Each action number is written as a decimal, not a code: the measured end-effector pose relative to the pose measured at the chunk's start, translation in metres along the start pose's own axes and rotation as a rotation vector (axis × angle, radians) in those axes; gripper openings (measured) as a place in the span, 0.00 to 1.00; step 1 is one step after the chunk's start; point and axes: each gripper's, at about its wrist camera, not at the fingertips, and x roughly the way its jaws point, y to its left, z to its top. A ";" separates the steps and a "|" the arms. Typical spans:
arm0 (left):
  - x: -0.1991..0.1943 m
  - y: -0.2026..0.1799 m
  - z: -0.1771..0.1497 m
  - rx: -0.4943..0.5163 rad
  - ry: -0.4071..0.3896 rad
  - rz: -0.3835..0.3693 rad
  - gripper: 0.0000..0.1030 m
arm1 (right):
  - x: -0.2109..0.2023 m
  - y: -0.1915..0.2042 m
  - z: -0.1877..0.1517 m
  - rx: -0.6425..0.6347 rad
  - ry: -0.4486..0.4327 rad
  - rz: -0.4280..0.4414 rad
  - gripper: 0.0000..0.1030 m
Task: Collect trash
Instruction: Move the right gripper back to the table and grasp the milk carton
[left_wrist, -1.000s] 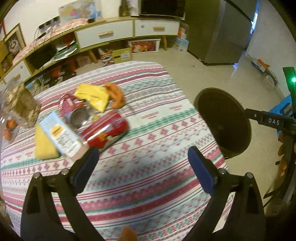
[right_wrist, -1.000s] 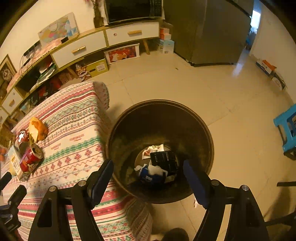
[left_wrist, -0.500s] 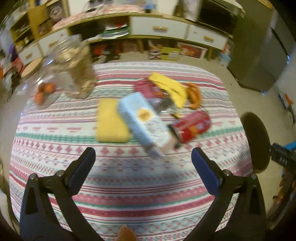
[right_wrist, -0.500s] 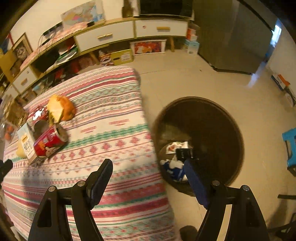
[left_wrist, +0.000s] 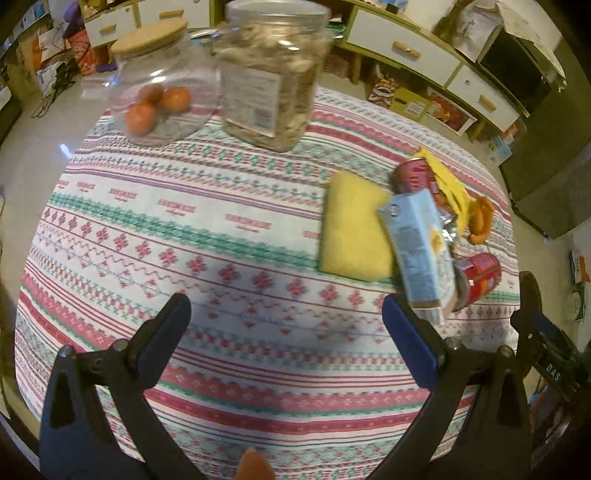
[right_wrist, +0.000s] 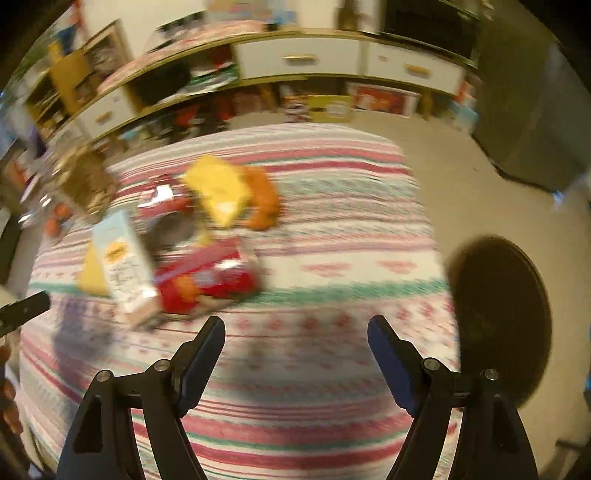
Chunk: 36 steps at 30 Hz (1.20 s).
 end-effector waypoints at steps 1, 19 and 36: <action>0.001 0.004 0.002 -0.004 0.003 0.001 1.00 | 0.002 0.013 0.002 -0.034 -0.001 0.028 0.79; -0.003 0.042 0.002 -0.039 -0.005 -0.033 1.00 | 0.045 0.118 0.021 -0.237 -0.027 0.169 0.71; 0.007 0.044 0.007 -0.045 -0.003 -0.036 0.99 | 0.073 0.112 0.024 -0.209 0.014 0.162 0.53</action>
